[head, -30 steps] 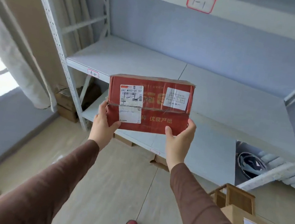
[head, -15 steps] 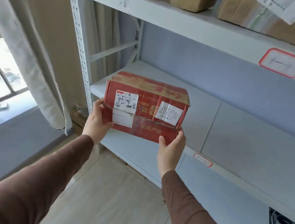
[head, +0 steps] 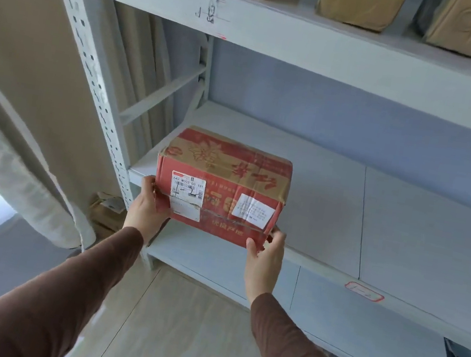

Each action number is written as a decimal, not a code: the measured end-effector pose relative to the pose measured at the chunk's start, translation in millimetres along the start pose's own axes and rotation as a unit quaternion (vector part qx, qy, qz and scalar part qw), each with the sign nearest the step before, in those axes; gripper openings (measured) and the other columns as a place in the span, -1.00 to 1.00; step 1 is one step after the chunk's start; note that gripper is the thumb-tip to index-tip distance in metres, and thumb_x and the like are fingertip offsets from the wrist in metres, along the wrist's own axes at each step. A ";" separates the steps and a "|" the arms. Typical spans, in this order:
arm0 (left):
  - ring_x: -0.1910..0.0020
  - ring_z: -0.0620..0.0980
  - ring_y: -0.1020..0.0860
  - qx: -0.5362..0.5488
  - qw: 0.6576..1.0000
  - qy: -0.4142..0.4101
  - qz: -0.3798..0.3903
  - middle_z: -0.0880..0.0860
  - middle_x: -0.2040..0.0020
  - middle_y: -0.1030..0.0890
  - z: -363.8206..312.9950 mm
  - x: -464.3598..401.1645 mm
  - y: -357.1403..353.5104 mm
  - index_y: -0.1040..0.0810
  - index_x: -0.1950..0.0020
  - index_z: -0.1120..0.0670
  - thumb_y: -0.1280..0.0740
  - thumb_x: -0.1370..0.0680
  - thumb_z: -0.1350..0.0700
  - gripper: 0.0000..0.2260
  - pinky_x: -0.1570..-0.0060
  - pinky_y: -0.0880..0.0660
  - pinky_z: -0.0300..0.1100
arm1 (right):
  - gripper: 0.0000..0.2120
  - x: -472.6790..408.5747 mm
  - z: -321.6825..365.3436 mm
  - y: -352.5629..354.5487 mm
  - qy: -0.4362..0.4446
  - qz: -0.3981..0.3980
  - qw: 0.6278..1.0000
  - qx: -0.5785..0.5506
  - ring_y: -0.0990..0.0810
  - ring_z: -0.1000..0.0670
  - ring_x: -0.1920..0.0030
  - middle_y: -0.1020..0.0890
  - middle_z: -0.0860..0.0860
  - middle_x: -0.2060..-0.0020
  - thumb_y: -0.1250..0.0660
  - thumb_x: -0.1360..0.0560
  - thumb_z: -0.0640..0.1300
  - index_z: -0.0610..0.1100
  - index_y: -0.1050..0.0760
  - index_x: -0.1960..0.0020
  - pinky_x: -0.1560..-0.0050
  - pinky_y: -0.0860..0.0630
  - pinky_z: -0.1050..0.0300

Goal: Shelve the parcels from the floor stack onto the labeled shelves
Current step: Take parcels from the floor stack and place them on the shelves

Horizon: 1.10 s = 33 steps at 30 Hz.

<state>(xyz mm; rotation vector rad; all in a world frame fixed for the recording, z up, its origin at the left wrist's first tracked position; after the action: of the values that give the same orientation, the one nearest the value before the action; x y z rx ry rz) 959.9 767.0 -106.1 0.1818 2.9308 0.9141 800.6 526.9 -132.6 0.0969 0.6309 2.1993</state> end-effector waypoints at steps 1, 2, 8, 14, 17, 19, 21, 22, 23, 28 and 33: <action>0.07 0.20 -0.60 -0.002 1.000 0.000 0.002 0.10 -0.02 -0.63 1.6 -8.9 -3.1 -0.23 -0.17 -0.05 -0.46 -0.48 0.16 -0.54 0.04 -0.57 0.12 | -0.63 -4.7 -1.3 -4.4 -0.009 0.001 1.000 0.001 -0.60 -0.07 -0.17 -0.56 0.01 -0.18 -0.43 -0.55 -0.21 0.05 -0.30 -0.16 -0.14 -0.62 -0.12; 0.09 0.21 -0.59 -0.006 1.000 0.000 0.004 0.10 0.00 -0.62 1.2 -16.7 -6.3 -0.23 -0.14 -0.04 -0.44 -0.50 0.17 -0.58 0.08 -0.54 0.08 | -0.62 -10.1 -1.4 -7.8 -0.017 0.000 1.000 0.000 -0.61 -0.07 -0.14 -0.57 0.02 -0.16 -0.44 -0.55 -0.21 0.08 -0.28 -0.13 -0.13 -0.63 -0.12; 0.11 0.18 -0.59 -0.007 1.000 -0.001 0.016 0.04 0.10 -0.59 -0.7 -62.5 -22.6 -0.25 -0.10 0.01 -0.36 -0.53 0.24 -0.68 0.12 -0.57 0.04 | -0.64 -50.8 -5.1 -26.9 -0.044 0.004 0.999 0.003 -0.63 -0.08 -0.06 -0.60 0.02 -0.08 -0.44 -0.55 -0.16 0.10 -0.25 -0.06 -0.10 -0.63 -0.16; 0.07 0.19 -0.60 0.007 1.000 -0.009 0.023 0.09 0.04 -0.58 -1.0 -86.8 -32.3 -0.24 -0.19 0.07 -0.39 -0.53 0.24 -0.62 0.03 -0.61 0.18 | -0.63 -69.2 -15.1 -34.5 -0.043 0.021 0.999 -0.013 -0.63 -0.07 -0.07 -0.59 0.02 -0.12 -0.46 -0.54 -0.14 0.08 -0.26 -0.08 -0.12 -0.63 -0.16; -0.25 0.16 -0.58 0.069 0.997 0.019 0.035 0.13 -0.32 -0.55 7.2 -86.2 -34.3 -0.18 -0.37 0.06 -0.51 -0.47 0.26 -0.37 -0.25 -0.54 0.20 | -0.51 -68.6 -21.2 -33.0 -0.052 0.032 0.998 -0.029 -0.60 -0.09 -0.16 -0.55 0.02 -0.20 -0.52 -0.47 -0.02 0.07 -0.26 -0.19 -0.16 -0.61 -0.17; -0.41 0.12 -0.47 0.101 0.993 0.038 0.044 0.11 -0.48 -0.42 10.8 -84.0 -36.4 -0.11 -0.50 -0.01 -0.57 -0.43 0.25 -0.17 -0.37 -0.46 0.14 | -0.29 -70.3 -21.0 -33.0 -0.053 0.041 0.997 -0.035 -0.56 -0.08 -0.28 -0.51 0.00 -0.31 -0.56 -0.40 0.07 0.08 -0.21 -0.38 -0.22 -0.59 -0.13; -0.37 0.09 -0.49 0.114 0.992 0.039 0.047 0.07 -0.44 -0.44 12.8 -83.9 -41.0 -0.10 -0.53 -0.09 -0.59 -0.41 0.24 -0.11 -0.34 -0.49 0.10 | -0.15 -73.4 -18.2 -34.9 -0.050 0.058 0.996 -0.046 -0.56 -0.03 -0.31 -0.50 0.02 -0.36 -0.58 -0.39 0.07 0.12 -0.13 -0.50 -0.26 -0.58 -0.06; -0.27 0.07 -0.54 0.110 0.992 0.036 0.045 0.07 -0.36 -0.49 13.0 -85.2 -43.5 -0.13 -0.51 -0.09 -0.59 -0.41 0.24 -0.14 -0.29 -0.54 0.11 | -0.13 -75.6 -16.2 -35.9 -0.047 0.066 0.996 -0.047 -0.57 0.01 -0.30 -0.52 0.03 -0.36 -0.58 -0.40 0.04 0.13 -0.12 -0.52 -0.27 -0.58 -0.04; -0.16 0.06 -0.58 0.103 0.993 0.030 0.043 0.07 -0.25 -0.53 12.1 -86.6 -45.7 -0.16 -0.48 -0.06 -0.58 -0.42 0.23 -0.20 -0.23 -0.58 0.12 | -0.14 -78.4 -15.3 -37.0 -0.045 0.068 0.996 -0.046 -0.59 0.03 -0.27 -0.54 0.05 -0.34 -0.57 -0.41 0.00 0.13 -0.13 -0.52 -0.26 -0.59 -0.04; 0.03 0.00 -0.57 0.087 0.995 0.018 0.042 0.01 -0.07 -0.57 0.1 -96.4 -55.1 -0.25 -0.32 0.06 -0.53 -0.47 0.25 -0.42 -0.17 -0.59 0.12 | -0.22 -96.3 -9.4 -41.6 -0.047 0.069 0.996 -0.035 -0.60 0.03 -0.26 -0.57 0.06 -0.32 -0.54 -0.45 -0.05 0.13 -0.15 -0.50 -0.24 -0.61 -0.07; -0.14 0.09 -0.60 0.090 0.994 0.022 0.054 0.03 -0.19 -0.58 -11.5 -120.3 -63.2 -0.23 -0.29 0.06 -0.50 -0.50 0.28 -0.46 -0.24 -0.56 0.13 | -0.21 -121.1 -4.4 -47.1 -0.052 0.071 0.996 -0.023 -0.58 0.00 -0.30 -0.57 0.04 -0.33 -0.56 -0.44 -0.08 0.08 -0.17 -0.50 -0.29 -0.58 -0.06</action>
<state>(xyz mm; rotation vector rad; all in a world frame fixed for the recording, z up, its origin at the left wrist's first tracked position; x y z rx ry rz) 1072.1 693.1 -129.3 0.3380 3.0691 0.6720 912.0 460.3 -141.6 0.2360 0.5284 2.3273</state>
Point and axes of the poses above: each hand's wrist, its own x-axis away from the middle knuckle, its own y-axis out of the back of the hand, z = x × y, the point moved 4 cm from there along -x, towards the middle knuckle
